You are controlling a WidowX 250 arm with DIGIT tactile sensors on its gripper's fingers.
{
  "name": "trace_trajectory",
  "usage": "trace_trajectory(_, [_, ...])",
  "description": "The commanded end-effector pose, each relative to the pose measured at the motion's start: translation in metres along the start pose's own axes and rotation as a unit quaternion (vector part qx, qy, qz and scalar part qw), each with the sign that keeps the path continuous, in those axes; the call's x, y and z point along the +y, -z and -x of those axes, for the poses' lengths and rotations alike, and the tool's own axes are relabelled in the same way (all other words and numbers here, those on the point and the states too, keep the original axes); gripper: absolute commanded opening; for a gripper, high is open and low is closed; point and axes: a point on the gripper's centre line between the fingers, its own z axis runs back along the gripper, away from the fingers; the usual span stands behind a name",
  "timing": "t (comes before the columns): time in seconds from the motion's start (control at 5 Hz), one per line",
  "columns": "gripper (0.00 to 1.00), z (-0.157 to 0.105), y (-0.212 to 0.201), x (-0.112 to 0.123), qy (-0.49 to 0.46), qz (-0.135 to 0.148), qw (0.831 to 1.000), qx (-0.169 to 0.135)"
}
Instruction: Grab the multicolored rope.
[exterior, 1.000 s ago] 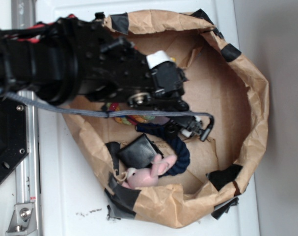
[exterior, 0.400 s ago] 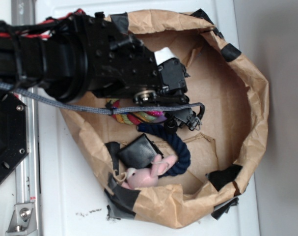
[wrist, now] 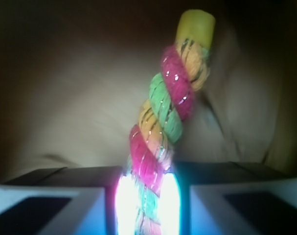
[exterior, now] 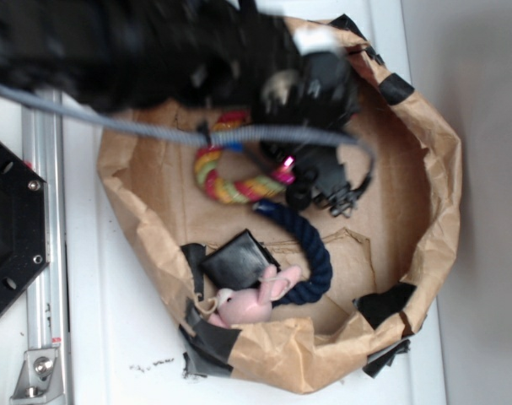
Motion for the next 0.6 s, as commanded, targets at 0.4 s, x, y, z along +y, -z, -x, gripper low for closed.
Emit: trace_trajectory(0.4, [0.0, 0.0, -0.059, -0.017, 0.122, -0.093, 0.986, -0.059])
